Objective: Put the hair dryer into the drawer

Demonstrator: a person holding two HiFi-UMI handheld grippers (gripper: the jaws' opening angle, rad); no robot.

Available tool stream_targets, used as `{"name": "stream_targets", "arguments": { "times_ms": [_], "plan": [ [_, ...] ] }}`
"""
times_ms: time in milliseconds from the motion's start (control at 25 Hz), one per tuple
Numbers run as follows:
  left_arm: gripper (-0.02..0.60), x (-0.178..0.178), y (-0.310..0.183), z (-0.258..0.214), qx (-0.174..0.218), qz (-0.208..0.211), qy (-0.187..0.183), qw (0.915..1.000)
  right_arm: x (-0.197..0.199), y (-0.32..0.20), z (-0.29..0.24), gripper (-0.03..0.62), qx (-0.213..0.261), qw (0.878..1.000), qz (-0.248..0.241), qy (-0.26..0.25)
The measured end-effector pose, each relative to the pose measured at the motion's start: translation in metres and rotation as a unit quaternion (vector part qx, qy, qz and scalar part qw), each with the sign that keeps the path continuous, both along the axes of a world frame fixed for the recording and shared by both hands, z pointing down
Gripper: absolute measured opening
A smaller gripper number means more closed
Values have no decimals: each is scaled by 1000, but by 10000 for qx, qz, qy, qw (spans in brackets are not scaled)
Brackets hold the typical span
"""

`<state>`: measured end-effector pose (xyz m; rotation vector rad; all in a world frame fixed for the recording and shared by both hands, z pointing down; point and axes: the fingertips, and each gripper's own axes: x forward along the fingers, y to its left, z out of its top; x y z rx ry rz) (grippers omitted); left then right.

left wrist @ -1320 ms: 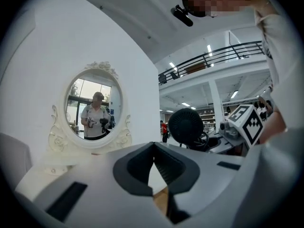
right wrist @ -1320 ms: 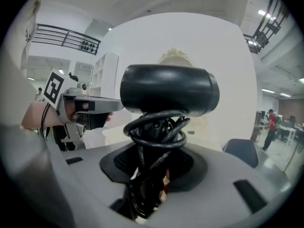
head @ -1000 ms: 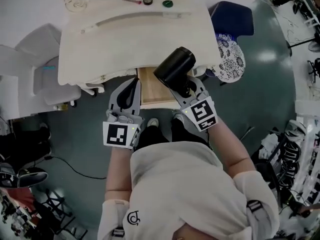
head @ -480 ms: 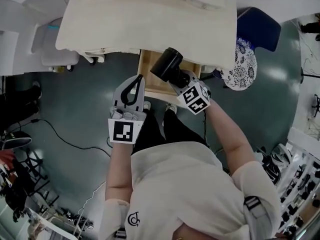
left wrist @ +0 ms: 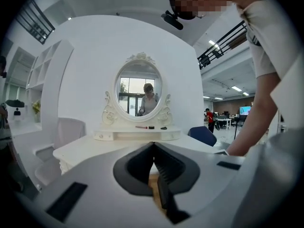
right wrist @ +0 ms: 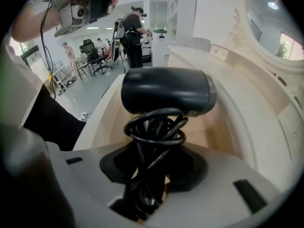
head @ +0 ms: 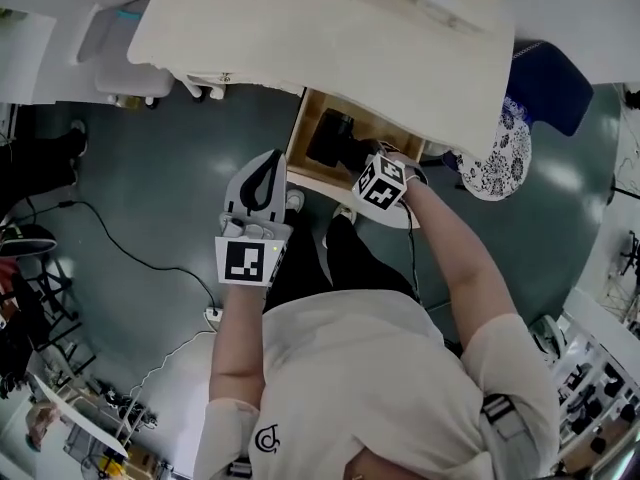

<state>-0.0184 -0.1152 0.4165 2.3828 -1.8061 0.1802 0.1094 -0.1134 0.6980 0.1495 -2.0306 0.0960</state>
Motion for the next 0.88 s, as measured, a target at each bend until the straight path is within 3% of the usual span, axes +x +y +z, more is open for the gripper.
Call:
{"name": "stream_targets", "arguments": {
  "times_ms": [280, 520, 880],
  "plan": [
    [11, -7, 3, 16, -141, 35, 61, 9999, -10, 11, 35, 158, -372, 9957, -638, 563],
    [11, -9, 7, 33, -301, 144, 52, 9994, -13, 19, 56, 158, -625, 9923, -683, 825],
    [11, -18, 9, 43, -419, 206, -8, 9989, -13, 15, 55, 169, -626, 9955, -340, 622]
  ]
}}
